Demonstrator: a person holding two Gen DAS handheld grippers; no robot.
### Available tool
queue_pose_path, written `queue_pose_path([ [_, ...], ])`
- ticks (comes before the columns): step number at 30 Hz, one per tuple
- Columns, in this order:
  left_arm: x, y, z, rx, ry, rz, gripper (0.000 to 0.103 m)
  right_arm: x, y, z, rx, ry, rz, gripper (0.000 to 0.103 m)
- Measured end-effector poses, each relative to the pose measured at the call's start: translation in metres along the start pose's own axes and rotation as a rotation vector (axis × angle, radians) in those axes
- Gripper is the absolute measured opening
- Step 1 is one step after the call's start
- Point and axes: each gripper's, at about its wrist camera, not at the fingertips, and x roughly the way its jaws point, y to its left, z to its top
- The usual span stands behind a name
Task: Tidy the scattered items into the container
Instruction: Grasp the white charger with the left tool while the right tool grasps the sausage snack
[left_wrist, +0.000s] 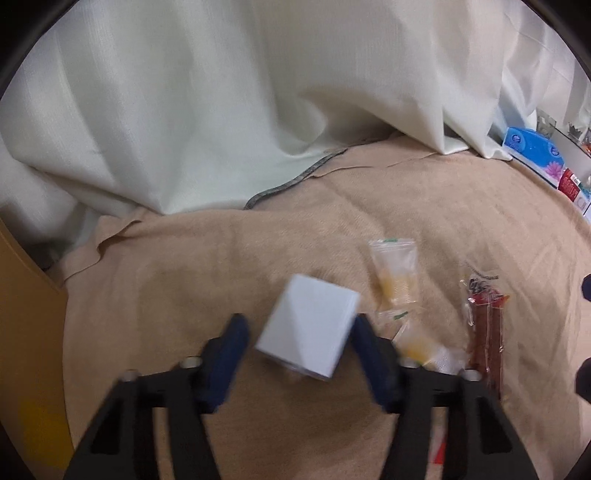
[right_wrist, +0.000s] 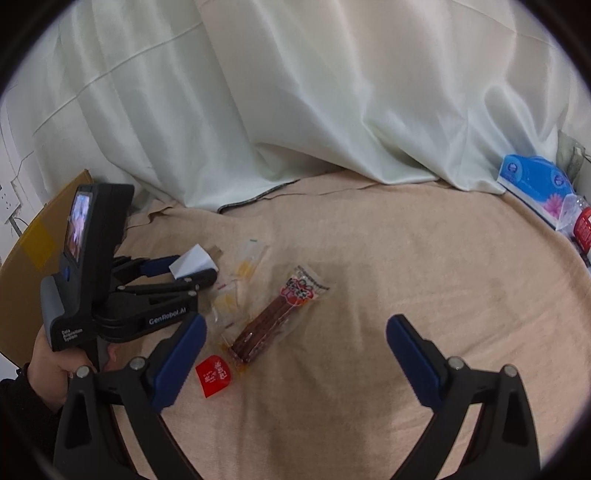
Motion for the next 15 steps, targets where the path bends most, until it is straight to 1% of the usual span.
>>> queue_pose_path([
  [2, 0.000, -0.001, -0.001, 0.000, -0.001, -0.002, 0.047, 0.004, 0.000, -0.001, -0.003, 0.017, 0.005, 0.097],
  [4, -0.002, 0.002, -0.001, -0.027, 0.001, -0.010, 0.047, 0.008, 0.001, -0.002, 0.001, 0.033, 0.018, 0.095],
  [5, -0.003, 0.005, -0.002, -0.048, 0.001, -0.021, 0.047, 0.009, 0.001, -0.003, 0.006, 0.038, 0.032, 0.093],
  [7, -0.006, 0.007, -0.004, -0.063, 0.006, -0.020, 0.046, 0.013, 0.000, -0.002, 0.023, 0.056, 0.066, 0.087],
  [10, -0.015, 0.010, -0.009, -0.068, -0.003, -0.009, 0.046, 0.021, 0.000, -0.001, 0.038, 0.082, 0.086, 0.076],
  [11, -0.018, 0.011, -0.011, -0.076, -0.006, -0.010, 0.045, 0.023, 0.000, -0.001, 0.041, 0.087, 0.093, 0.069],
  [12, -0.023, 0.014, -0.013, -0.083, -0.011, -0.012, 0.044, 0.026, 0.000, -0.001, 0.046, 0.096, 0.099, 0.057],
  [14, -0.030, 0.017, -0.015, -0.091, -0.023, -0.008, 0.044, 0.033, -0.001, 0.000, 0.058, 0.120, 0.106, 0.048],
  [15, -0.033, 0.018, -0.016, -0.093, -0.026, -0.008, 0.044, 0.037, -0.002, 0.000, 0.063, 0.130, 0.106, 0.048],
])
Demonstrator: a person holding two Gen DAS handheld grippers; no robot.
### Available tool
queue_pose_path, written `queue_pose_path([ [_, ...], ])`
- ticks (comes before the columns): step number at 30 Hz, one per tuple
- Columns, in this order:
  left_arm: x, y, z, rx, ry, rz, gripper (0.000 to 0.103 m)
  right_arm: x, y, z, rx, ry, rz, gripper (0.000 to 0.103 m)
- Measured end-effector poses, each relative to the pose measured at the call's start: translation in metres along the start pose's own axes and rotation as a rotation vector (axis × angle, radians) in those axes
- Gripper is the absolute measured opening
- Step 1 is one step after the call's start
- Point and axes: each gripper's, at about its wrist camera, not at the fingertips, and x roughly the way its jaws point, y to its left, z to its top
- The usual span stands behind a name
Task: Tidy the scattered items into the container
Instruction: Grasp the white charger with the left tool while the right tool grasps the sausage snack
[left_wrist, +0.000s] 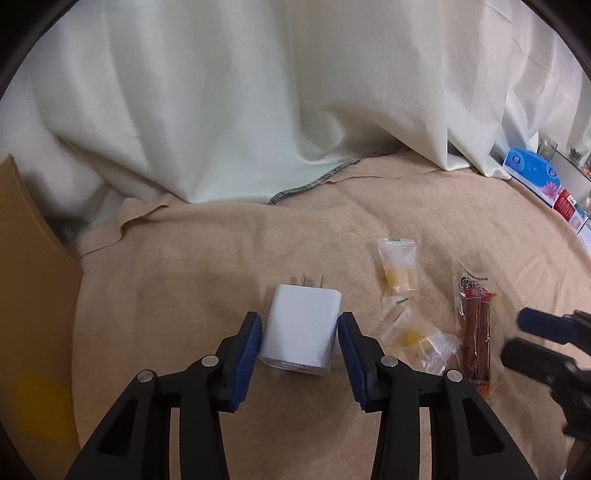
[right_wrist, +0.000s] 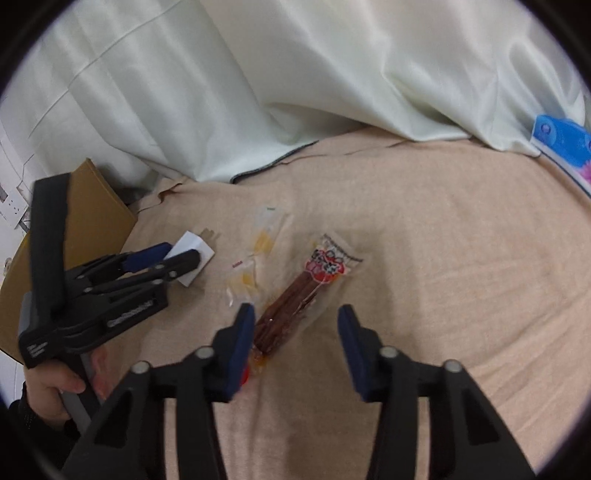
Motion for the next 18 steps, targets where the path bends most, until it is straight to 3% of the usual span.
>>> queue_pose_path([
  [18, -0.005, 0.005, 0.005, 0.031, -0.057, 0.013, 0.045, 0.021, -0.006, 0.011, 0.106, 0.024, 0.082, 0.048],
])
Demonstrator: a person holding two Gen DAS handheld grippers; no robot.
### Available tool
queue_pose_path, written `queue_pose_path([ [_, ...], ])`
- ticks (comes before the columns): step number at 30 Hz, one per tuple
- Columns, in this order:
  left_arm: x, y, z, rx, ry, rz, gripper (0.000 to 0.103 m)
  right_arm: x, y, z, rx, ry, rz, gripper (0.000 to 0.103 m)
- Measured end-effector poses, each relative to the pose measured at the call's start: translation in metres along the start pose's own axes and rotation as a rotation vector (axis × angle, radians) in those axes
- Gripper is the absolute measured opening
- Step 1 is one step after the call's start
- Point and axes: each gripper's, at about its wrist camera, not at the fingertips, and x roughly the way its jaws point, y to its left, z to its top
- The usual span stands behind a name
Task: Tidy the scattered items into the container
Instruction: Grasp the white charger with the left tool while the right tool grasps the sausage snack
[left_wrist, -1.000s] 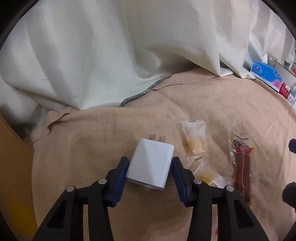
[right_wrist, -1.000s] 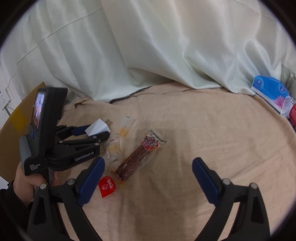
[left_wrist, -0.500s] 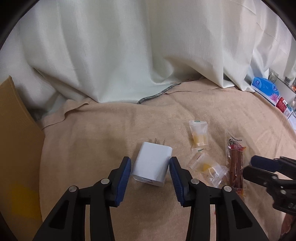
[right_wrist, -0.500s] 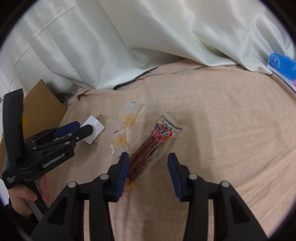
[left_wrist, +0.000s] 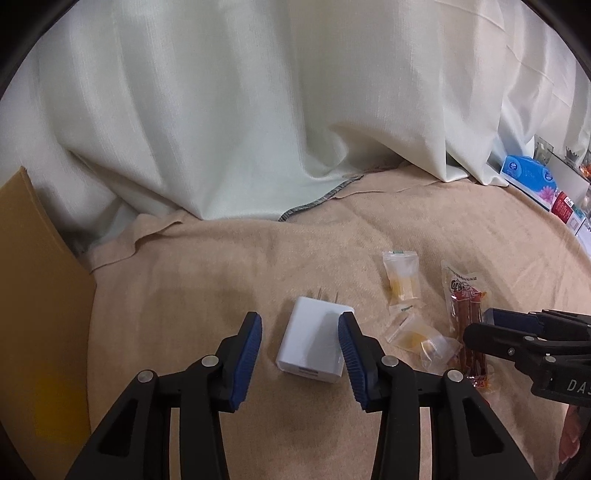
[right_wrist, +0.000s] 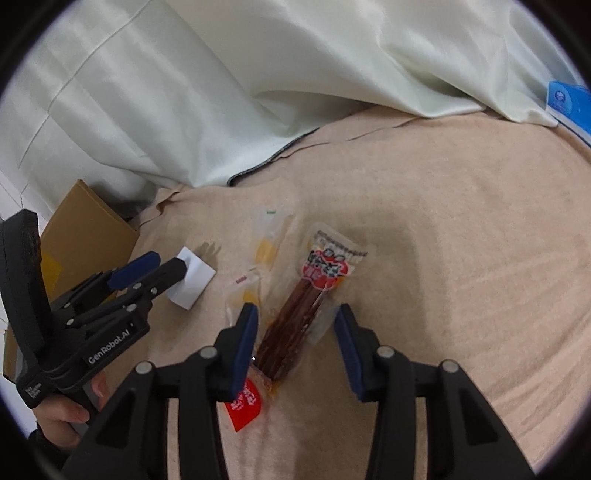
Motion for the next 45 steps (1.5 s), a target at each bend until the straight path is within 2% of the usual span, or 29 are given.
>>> queue_pose_path([
  [2, 0.002, -0.001, 0.002, 0.002, -0.003, -0.005, 0.045, 0.000, -0.002, 0.002, 0.016, 0.000, 0.012, 0.048],
  [5, 0.004, 0.000, 0.004, -0.005, 0.002, -0.006, 0.045, -0.002, 0.001, 0.001, 0.006, -0.002, 0.010, 0.021],
  [7, 0.004, 0.003, 0.003, -0.019, -0.001, -0.023, 0.045, 0.000, 0.003, 0.002, 0.000, 0.016, 0.034, 0.022],
  [9, 0.005, 0.007, 0.003, -0.039, -0.006, -0.037, 0.050, 0.006, 0.002, 0.001, 0.012, 0.035, 0.039, 0.022],
  [11, 0.006, 0.010, 0.003, -0.053, -0.002, -0.037, 0.058, 0.009, 0.002, 0.000, 0.015, 0.040, 0.043, 0.024],
  [15, 0.009, 0.016, 0.002, -0.090, 0.015, -0.078, 0.064, 0.010, 0.002, 0.000, 0.023, 0.047, 0.059, 0.030],
  [17, 0.015, 0.014, 0.002, -0.080, 0.064, -0.083, 0.065, 0.010, 0.003, 0.000, 0.026, 0.048, 0.074, 0.037],
  [19, 0.017, 0.009, 0.000, -0.049, 0.077, -0.067, 0.065, 0.009, 0.006, 0.000, 0.024, 0.049, 0.085, 0.042],
  [22, 0.019, 0.001, -0.004, -0.003, 0.063, -0.025, 0.065, 0.010, 0.009, 0.000, 0.008, 0.046, 0.072, 0.043],
  [24, 0.024, -0.002, -0.006, 0.003, 0.082, -0.028, 0.065, 0.010, 0.010, 0.000, 0.000, 0.045, 0.068, 0.043],
  [31, 0.027, -0.002, -0.006, -0.006, 0.071, -0.038, 0.065, 0.008, 0.013, 0.000, -0.020, 0.047, 0.064, 0.042],
  [32, 0.027, -0.002, -0.006, -0.002, 0.068, -0.031, 0.065, 0.008, 0.014, 0.000, -0.028, 0.047, 0.059, 0.041],
  [33, 0.027, -0.003, -0.006, 0.002, 0.066, -0.031, 0.065, 0.008, 0.015, -0.001, -0.038, 0.050, 0.053, 0.029],
  [35, 0.027, -0.003, -0.006, 0.001, 0.060, -0.029, 0.064, 0.010, 0.015, -0.002, -0.046, 0.065, 0.068, 0.017],
  [36, 0.025, -0.002, -0.006, -0.002, 0.053, -0.041, 0.064, 0.010, 0.015, -0.003, -0.044, 0.069, 0.087, 0.015],
  [37, 0.024, -0.002, -0.006, -0.003, 0.045, -0.050, 0.055, 0.010, 0.017, -0.003, -0.051, 0.069, 0.094, 0.014],
  [38, 0.022, -0.002, -0.006, -0.001, 0.038, -0.049, 0.041, 0.009, 0.018, -0.004, -0.062, 0.067, 0.101, 0.012],
  [41, 0.018, -0.001, -0.006, -0.003, 0.020, -0.049, 0.040, 0.003, 0.021, -0.004, -0.064, 0.046, 0.105, 0.004],
  [45, 0.007, 0.001, -0.007, -0.017, -0.007, -0.063, 0.040, -0.012, 0.025, -0.004, -0.083, 0.000, 0.094, 0.001],
])
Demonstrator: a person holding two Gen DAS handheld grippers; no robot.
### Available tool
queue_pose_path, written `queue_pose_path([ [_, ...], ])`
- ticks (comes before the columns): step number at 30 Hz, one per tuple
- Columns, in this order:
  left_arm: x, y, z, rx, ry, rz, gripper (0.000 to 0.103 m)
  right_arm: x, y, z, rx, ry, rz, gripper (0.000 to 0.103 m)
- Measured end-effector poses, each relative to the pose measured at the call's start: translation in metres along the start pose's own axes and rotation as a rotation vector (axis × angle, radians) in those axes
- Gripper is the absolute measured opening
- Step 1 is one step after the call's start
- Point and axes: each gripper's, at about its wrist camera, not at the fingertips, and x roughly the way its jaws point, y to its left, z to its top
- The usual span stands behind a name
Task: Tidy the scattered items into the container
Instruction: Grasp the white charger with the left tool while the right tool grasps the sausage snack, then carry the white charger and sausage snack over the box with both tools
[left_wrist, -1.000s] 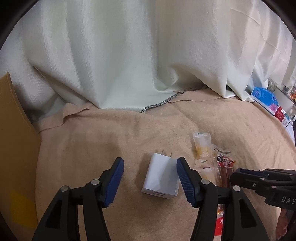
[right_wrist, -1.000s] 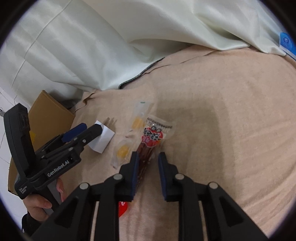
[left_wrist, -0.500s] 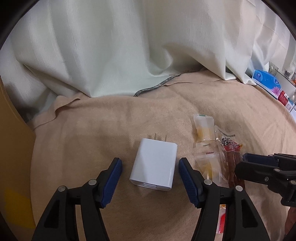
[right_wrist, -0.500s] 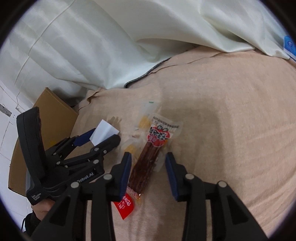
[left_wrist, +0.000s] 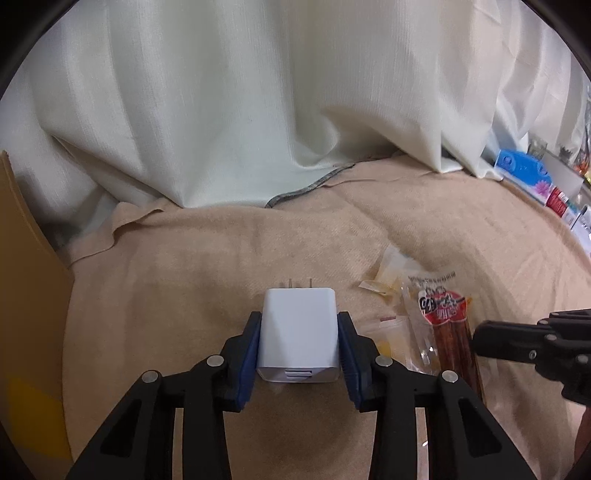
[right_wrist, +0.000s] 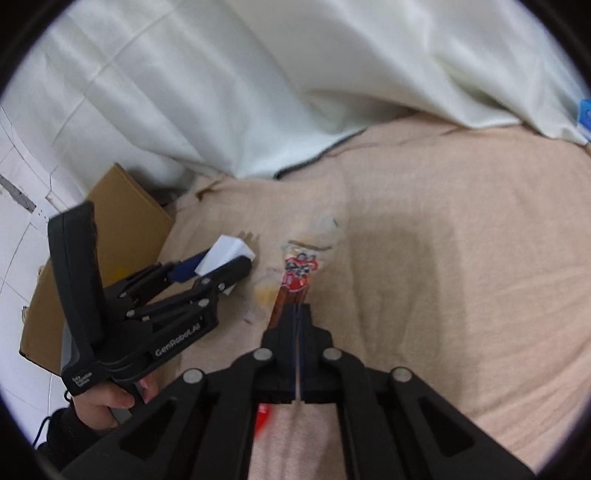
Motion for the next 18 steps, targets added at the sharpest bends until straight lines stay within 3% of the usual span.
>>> queue_pose_path([
  [12, -0.059, -0.001, 0.011, -0.052, -0.075, 0.005, 0.040, -0.056, 0.020, 0.011, -0.043, -0.165, -0.020, 0.001],
  [18, -0.083, -0.002, 0.012, -0.063, -0.105, -0.006, 0.040, -0.058, 0.025, 0.011, -0.047, -0.172, -0.023, 0.001],
])
